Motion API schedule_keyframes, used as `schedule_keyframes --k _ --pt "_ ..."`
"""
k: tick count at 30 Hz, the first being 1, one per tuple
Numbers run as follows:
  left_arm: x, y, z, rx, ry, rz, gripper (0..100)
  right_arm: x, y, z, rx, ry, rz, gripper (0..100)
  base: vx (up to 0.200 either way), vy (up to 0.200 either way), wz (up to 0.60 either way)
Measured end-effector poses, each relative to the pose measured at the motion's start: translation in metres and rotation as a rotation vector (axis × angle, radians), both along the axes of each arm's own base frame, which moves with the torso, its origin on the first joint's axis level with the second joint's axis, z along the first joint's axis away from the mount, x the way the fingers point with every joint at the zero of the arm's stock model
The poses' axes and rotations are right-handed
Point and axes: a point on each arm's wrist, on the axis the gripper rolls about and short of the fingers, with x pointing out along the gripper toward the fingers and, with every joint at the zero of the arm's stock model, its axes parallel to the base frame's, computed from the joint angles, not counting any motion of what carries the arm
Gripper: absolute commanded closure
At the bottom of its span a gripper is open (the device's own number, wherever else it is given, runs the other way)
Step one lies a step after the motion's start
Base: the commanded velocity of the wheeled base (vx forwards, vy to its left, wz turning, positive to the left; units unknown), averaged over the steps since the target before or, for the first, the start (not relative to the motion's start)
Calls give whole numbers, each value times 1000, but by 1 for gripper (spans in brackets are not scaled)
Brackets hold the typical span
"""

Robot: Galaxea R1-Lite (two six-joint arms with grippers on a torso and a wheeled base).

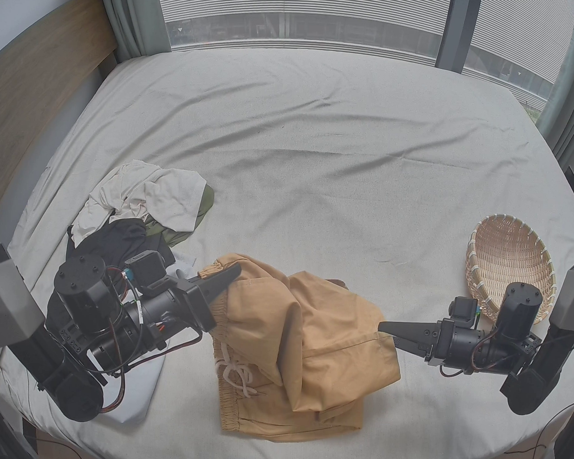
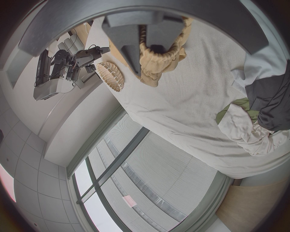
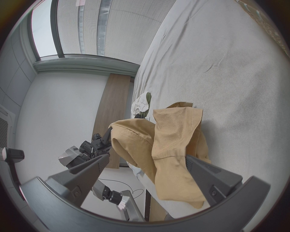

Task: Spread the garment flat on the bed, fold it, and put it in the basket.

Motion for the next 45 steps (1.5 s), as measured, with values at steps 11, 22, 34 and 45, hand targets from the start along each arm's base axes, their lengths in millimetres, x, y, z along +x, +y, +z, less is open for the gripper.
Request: schedule_keyframes --k 11,22,34,45 --pt "0 0 0 0 1 -2 100 10 2 -8 6 11 61 0 0 0 0" --pt "-2 0 -1 2 4 -3 100 24 11 -15 16 2 114 0 0 0 0" --pt "-2 0 0 1 5 -3 100 34 24 -22 15 -3 135 0 0 0 0" --pt "-2 0 0 1 5 -3 100 39 33 -28 15 -7 155 100 0 0 0"
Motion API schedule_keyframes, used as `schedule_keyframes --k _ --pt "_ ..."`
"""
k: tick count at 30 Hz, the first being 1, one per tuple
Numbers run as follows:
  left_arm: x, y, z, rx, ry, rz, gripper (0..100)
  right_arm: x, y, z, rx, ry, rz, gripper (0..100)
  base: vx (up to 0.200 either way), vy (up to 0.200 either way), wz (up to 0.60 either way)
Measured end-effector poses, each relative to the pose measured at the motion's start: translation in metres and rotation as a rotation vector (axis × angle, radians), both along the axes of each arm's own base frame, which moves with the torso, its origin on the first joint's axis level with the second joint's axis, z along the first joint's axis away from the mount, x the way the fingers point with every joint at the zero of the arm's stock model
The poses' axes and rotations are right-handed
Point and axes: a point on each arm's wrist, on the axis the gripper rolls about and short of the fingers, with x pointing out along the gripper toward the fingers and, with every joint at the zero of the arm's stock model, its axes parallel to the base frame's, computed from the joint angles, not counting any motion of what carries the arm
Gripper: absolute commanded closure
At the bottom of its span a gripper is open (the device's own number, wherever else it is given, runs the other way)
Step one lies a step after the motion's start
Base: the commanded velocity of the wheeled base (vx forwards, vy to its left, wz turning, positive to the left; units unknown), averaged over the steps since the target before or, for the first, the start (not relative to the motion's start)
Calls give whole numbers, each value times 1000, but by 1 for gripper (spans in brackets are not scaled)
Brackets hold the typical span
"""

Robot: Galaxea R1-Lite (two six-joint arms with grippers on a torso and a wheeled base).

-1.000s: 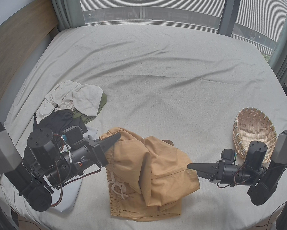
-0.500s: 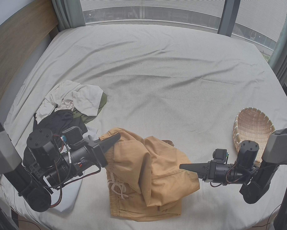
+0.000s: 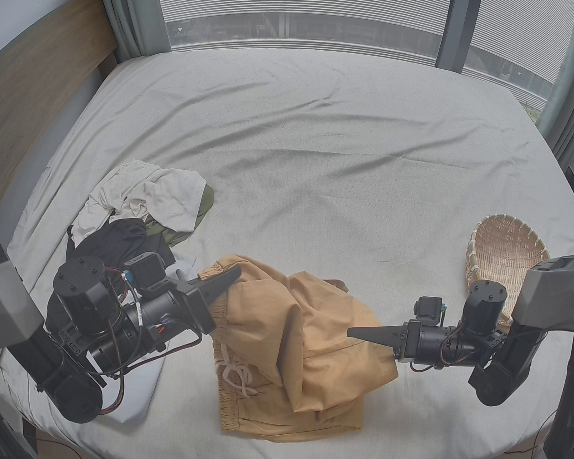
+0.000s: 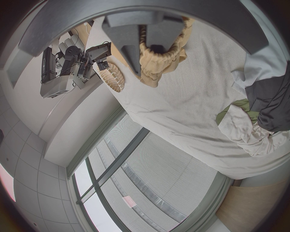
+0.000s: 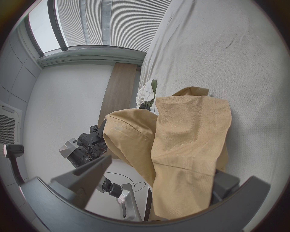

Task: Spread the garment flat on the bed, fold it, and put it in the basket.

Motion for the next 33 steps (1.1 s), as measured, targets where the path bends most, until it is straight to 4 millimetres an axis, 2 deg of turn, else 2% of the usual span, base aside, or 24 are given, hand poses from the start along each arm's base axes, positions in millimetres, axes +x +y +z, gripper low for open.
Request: schedule_keyframes --k 8,16,23,27,33 --pt "1 0 1 -1 -2 2 100 -1 -3 0 -3 6 -9 100 0 0 0" --pt "2 -1 8 -19 -29 0 100 -16 -21 29 19 -52 -49 100 0 0 0" --pt "3 -2 23 -49 -86 -36 100 -45 -60 70 49 -156 -157 100 0 0 0" --pt "1 -2 34 -65 -127 -74 100 -64 -85 88 59 -215 -246 100 0 0 0" --pt "-5 4 50 -83 -182 -93 100 -85 -110 107 65 -300 -352 100 0 0 0"
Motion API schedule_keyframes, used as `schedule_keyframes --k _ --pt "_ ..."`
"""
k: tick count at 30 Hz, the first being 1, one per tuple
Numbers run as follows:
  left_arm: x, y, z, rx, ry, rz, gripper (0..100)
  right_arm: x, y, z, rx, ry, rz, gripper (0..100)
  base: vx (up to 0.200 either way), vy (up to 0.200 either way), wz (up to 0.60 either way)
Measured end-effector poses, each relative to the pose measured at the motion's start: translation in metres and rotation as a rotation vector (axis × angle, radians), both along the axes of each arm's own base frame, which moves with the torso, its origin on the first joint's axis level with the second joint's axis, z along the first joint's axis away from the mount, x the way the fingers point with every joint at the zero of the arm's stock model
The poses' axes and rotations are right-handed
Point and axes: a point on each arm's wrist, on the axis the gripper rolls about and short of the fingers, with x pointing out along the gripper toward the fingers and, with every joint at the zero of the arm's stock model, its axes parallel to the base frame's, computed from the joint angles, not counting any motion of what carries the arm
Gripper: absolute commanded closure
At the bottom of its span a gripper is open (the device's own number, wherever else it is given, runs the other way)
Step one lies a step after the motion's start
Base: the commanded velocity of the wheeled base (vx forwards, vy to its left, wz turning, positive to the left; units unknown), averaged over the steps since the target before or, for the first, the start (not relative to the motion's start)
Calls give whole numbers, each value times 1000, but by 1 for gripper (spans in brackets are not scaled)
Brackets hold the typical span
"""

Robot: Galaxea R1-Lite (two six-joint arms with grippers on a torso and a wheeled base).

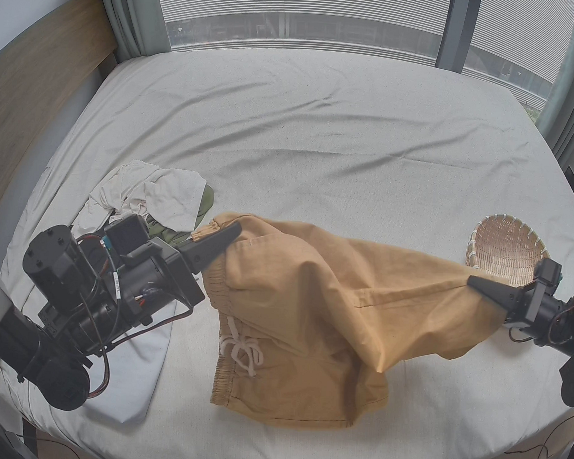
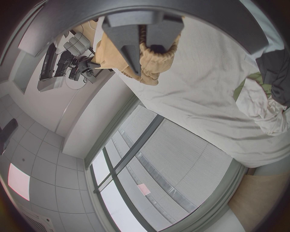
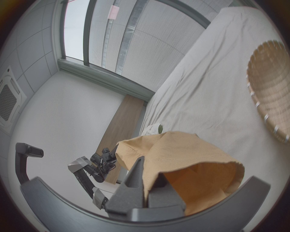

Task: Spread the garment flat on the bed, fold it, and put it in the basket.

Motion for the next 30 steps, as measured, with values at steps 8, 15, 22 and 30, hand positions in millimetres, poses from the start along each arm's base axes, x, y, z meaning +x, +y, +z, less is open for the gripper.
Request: schedule_keyframes --k 8,15,22,30 --pt "-6 24 10 -5 -32 34 100 -11 -18 11 -4 -59 -89 100 0 0 0" --pt "-12 44 4 9 0 91 100 -12 -25 15 -9 -78 -116 100 0 0 0" --pt "-16 48 1 12 14 102 100 -9 -26 15 -15 -86 -121 100 0 0 0" --pt "-8 48 1 -15 35 115 100 15 -28 18 -22 -104 -122 100 0 0 0"
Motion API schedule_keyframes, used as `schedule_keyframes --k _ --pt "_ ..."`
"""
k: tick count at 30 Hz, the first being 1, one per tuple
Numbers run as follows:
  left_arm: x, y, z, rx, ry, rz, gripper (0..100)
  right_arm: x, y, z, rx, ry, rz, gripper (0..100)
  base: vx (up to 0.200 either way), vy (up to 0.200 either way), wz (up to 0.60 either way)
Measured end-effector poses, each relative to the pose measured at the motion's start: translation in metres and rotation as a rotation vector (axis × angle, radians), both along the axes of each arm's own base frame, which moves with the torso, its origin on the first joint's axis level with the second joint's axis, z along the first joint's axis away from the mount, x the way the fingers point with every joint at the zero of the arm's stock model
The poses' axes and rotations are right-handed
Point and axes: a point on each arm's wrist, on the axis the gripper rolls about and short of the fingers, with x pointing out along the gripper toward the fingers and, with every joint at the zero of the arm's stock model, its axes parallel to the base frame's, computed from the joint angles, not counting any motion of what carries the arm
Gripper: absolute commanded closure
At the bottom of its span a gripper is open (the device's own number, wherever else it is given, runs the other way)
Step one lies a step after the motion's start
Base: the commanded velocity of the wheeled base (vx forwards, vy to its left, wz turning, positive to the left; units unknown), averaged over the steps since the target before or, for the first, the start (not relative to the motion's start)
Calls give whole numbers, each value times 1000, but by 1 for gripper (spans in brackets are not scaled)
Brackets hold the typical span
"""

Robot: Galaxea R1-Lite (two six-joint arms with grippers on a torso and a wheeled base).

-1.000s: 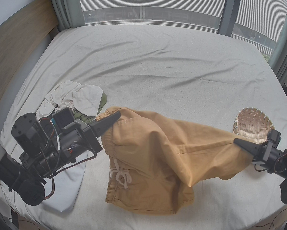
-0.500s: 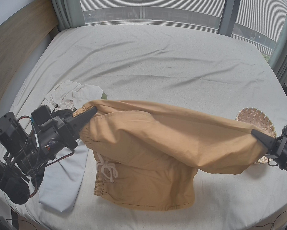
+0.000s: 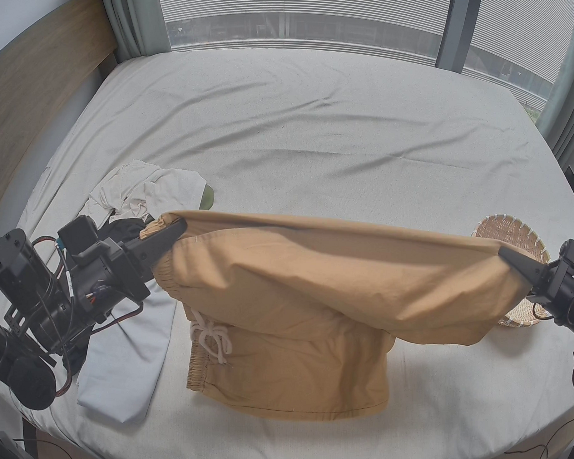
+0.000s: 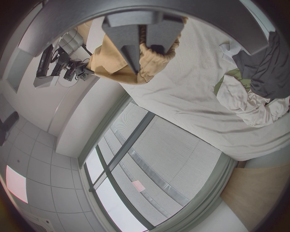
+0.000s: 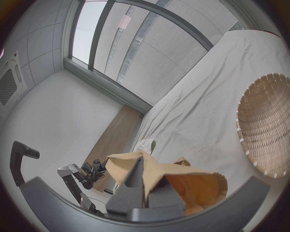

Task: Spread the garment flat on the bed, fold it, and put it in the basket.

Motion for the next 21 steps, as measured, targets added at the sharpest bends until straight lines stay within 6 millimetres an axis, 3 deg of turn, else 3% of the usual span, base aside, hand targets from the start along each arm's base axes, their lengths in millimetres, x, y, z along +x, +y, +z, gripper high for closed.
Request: schedule_keyframes --k 12,21 --pt "43 -7 7 -114 9 83 100 67 -12 8 -5 -69 -24 100 0 0 0" --pt "66 -14 2 -124 4 90 100 104 -15 5 -2 -68 -21 100 0 0 0"
